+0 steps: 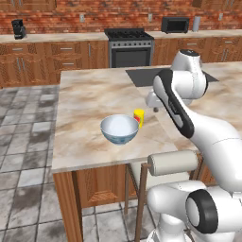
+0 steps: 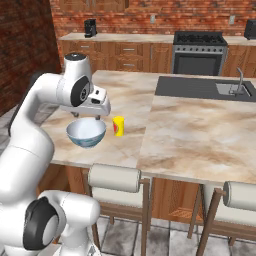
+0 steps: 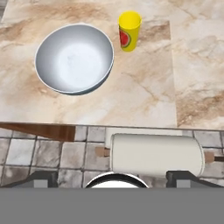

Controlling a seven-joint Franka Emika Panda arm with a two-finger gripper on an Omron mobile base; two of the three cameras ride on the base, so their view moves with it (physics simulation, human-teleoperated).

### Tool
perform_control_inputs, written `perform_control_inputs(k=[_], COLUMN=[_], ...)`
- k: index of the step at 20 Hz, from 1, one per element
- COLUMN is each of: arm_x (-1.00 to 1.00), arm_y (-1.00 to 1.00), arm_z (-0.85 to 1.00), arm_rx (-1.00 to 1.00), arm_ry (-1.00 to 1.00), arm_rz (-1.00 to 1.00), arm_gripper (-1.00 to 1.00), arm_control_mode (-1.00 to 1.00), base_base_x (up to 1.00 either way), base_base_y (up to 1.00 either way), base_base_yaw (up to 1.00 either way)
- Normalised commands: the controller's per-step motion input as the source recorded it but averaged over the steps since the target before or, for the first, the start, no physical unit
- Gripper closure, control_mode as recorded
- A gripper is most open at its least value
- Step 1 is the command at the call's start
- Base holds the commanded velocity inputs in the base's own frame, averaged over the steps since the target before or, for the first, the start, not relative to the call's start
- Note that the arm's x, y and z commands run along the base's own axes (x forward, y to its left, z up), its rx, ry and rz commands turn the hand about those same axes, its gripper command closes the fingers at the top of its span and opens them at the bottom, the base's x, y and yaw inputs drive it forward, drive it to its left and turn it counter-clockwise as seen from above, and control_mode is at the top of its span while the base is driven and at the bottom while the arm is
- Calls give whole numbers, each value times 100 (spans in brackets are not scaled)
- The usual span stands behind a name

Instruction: Place the cup inside the bowl on the dining table and move the bowl to any counter.

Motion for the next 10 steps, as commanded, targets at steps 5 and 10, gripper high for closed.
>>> perform_control_inputs(k=[5, 10], arm_x=[22, 28], arm_y=[-21, -1], arm_z=[0, 0], arm_rx=[0, 0], arm_ry=[0, 0], arm_rz=[0, 0], arm_gripper=[-100, -100], arm_control_mode=[-100, -100], base_base_x=[0, 0], base_base_y=[0, 0], base_base_yaw=[0, 0])
